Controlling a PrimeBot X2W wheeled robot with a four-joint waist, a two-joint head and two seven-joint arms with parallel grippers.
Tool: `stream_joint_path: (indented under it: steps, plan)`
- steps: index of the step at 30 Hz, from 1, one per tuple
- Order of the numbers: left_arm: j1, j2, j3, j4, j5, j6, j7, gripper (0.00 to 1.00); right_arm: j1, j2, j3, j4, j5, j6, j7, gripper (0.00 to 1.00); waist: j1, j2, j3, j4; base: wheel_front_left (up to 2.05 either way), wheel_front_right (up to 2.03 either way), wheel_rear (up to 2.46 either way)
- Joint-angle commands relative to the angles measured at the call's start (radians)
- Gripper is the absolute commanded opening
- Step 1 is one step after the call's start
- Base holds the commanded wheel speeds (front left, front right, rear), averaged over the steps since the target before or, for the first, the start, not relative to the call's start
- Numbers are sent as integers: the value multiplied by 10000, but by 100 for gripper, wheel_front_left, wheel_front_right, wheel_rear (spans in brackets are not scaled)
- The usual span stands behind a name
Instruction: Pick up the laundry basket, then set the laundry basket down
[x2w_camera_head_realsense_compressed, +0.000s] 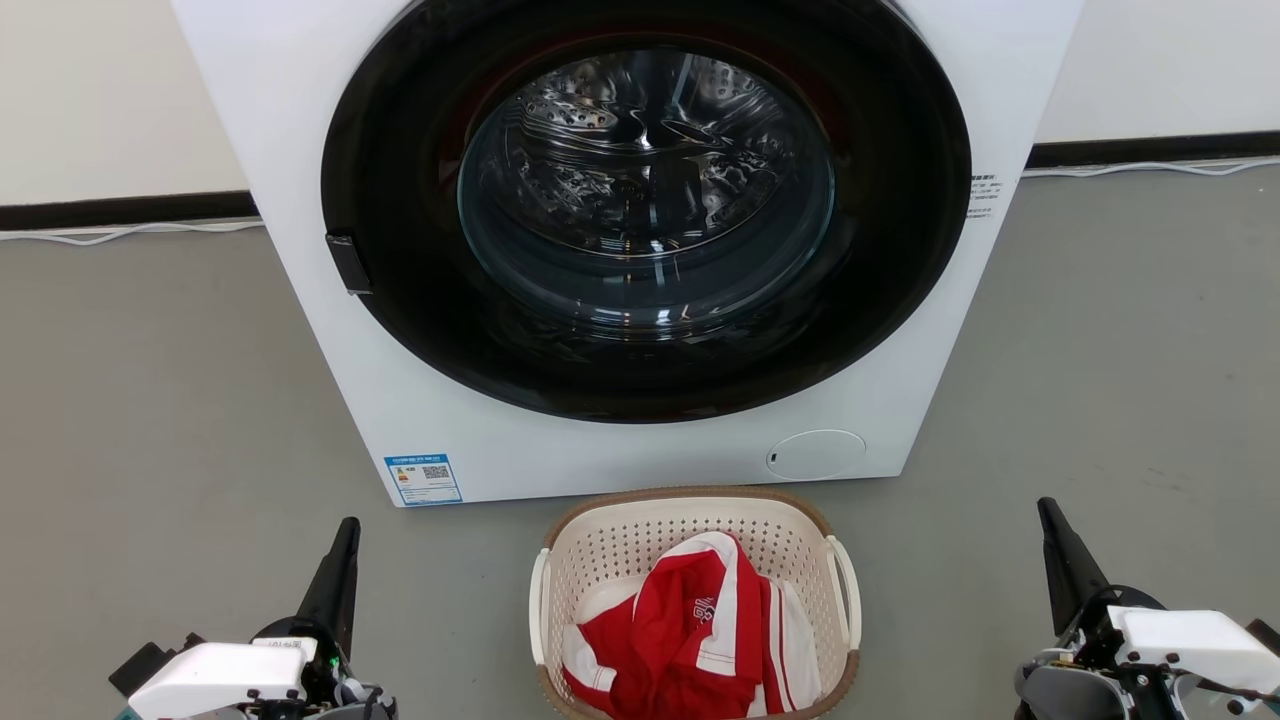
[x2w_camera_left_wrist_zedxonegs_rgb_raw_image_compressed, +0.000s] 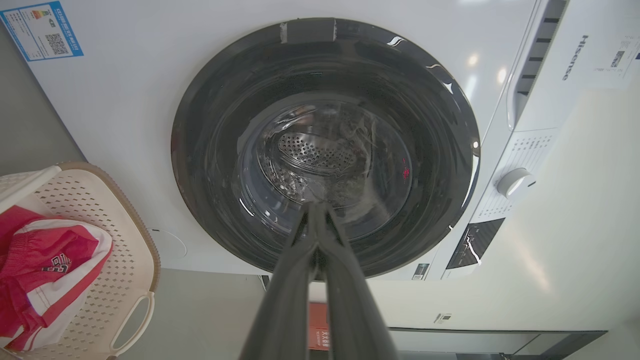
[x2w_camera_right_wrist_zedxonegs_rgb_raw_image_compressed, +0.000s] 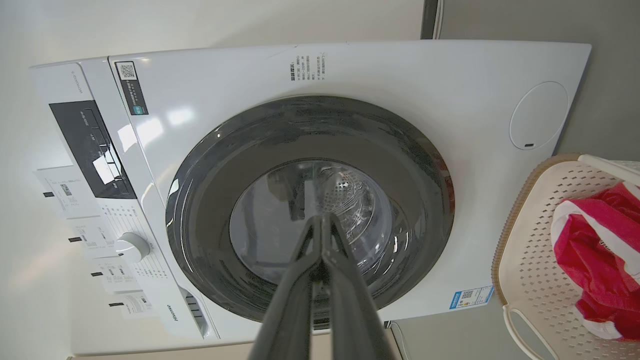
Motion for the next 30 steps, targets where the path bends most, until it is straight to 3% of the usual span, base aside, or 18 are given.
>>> stream_joint_path:
  steps: [1, 30]
  plan:
    - [-558, 137, 295, -292, -50, -73, 18, 0, -447, -43, 182, -309, 69, 71, 76, 0, 0, 0, 0, 0, 0, 0, 0]
    - [-558, 137, 295, -292, -50, -73, 18, 0, -447, -43, 182, -309, 70, 71, 76, 0, 0, 0, 0, 0, 0, 0, 0]
